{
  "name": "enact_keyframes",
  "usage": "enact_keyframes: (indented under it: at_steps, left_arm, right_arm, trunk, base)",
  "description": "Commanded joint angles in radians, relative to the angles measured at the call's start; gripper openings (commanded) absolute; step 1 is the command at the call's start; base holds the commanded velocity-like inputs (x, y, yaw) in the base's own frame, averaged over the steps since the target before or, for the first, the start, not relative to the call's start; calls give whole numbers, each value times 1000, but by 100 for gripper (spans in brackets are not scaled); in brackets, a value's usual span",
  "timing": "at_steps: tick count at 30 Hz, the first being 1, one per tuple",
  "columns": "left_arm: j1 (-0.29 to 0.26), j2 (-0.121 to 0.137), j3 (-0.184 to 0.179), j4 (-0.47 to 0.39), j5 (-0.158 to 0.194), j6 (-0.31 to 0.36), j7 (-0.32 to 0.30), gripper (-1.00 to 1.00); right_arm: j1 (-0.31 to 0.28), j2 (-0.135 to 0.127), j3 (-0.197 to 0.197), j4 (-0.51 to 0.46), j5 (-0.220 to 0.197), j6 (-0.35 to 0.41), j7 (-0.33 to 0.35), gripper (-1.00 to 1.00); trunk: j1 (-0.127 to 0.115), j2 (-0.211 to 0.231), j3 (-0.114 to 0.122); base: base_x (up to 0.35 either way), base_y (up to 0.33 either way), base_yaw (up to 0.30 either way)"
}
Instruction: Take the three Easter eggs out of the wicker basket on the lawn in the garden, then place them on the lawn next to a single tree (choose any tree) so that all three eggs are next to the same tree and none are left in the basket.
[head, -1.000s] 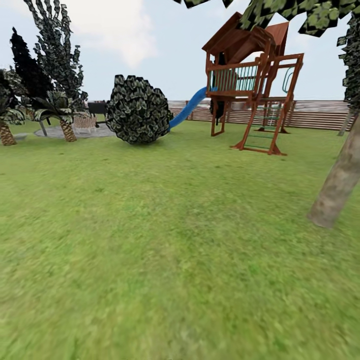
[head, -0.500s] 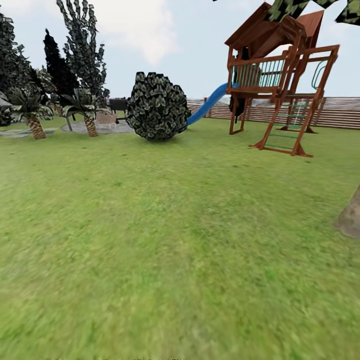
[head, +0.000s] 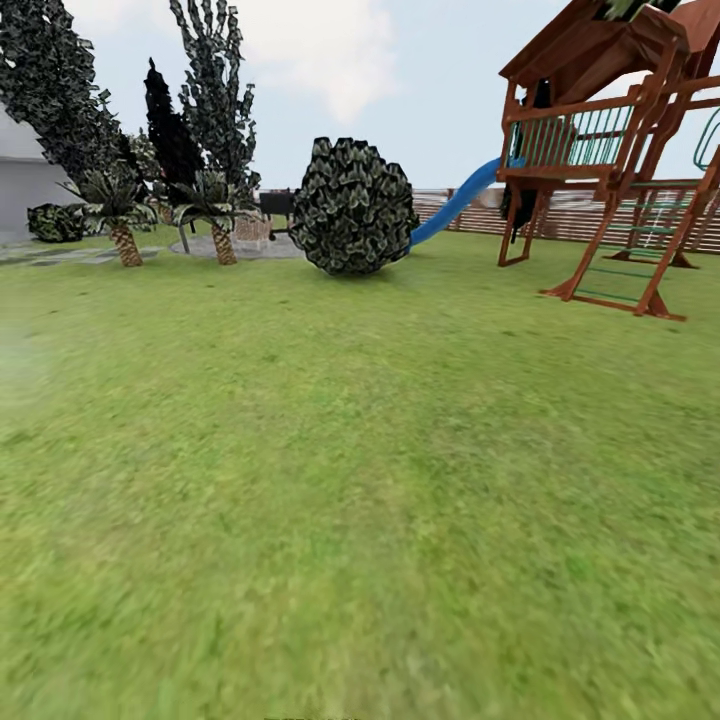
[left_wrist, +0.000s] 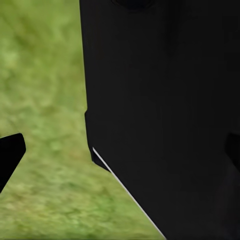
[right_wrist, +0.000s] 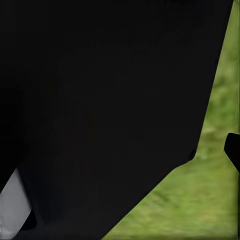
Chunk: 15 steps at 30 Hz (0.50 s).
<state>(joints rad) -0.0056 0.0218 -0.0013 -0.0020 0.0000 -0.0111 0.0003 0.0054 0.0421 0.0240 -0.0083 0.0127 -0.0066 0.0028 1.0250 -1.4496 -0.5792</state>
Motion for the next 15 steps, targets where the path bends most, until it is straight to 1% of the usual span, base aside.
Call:
enact_keyframes:
  at_steps: [1, 4, 7, 11, 15]
  left_arm:
    - [-1, 0, 0, 0, 0, -1, 0, 100]
    - [-1, 0, 0, 0, 0, -1, 0, 100]
    - [-1, 0, 0, 0, 0, -1, 0, 100]
    - [-1, 0, 0, 0, 0, -1, 0, 100]
    - [-1, 0, 0, 0, 0, -1, 0, 100]
  right_arm:
    - [0, 1, 2, -1, 1, -1, 0, 100]
    - [0, 9, 2, -3, 1, -3, 0, 100]
    - [0, 32, 6, -18, 2, -5, 0, 100]
    - [-1, 41, 9, -26, 1, -5, 0, 100]
    - [-1, 49, 6, -37, -10, 9, 3, 100]
  trunk:
    - [0, 0, -2]
    - [0, 0, -4]
    - [0, 0, -7]
    - [0, 0, -10]
    - [0, 0, -13]
  base:
    - [0, 0, 246]
    - [0, 0, 250]
    - [0, 0, 256]
    - [0, 0, 264]
    - [0, 0, 272]
